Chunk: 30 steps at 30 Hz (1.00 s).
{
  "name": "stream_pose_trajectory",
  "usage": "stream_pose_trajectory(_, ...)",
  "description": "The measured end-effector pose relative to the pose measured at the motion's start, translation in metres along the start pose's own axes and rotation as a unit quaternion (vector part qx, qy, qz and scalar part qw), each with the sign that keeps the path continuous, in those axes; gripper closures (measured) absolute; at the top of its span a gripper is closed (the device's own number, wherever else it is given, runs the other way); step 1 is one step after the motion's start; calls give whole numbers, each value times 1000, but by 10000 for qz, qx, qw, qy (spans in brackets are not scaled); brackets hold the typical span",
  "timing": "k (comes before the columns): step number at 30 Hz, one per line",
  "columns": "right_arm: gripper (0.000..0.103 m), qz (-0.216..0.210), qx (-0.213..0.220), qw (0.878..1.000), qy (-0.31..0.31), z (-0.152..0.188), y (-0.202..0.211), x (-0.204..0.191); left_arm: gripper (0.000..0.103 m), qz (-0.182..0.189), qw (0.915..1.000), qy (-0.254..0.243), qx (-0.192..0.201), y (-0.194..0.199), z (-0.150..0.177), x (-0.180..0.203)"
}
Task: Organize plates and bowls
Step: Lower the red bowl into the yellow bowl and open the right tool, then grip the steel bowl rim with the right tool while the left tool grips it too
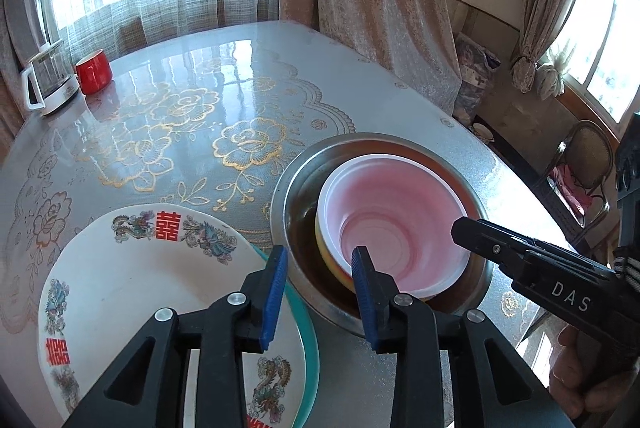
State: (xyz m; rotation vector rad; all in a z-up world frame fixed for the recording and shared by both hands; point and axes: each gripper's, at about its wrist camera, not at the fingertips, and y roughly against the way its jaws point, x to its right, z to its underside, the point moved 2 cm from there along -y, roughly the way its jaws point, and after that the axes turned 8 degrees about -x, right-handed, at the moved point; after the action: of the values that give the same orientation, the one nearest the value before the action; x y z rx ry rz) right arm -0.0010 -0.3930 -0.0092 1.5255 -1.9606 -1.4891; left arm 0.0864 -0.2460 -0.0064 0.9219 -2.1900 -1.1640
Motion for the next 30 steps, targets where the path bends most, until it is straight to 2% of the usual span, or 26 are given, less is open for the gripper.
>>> stream_pose_trajectory(10, 73, -76, 278, 9993, -258, -6, 13, 7, 65, 46, 9998, 215, 12, 10, 1, -17)
stream_pose_trajectory(17, 70, -167, 260, 9965, -775, -6, 12, 27, 64, 146, 9989, 437, -86, 15, 1, -38)
stream_pose_trajectory(26, 66, -325, 304, 9923, -1159, -3, 12, 47, 65, 432, 9961, 748, -161, 20, -20, -63)
stream_pose_trajectory(30, 66, -417, 221, 9923, -1143, -2, 7, 49, 66, 402, 9971, 609, -201, 15, -30, -63)
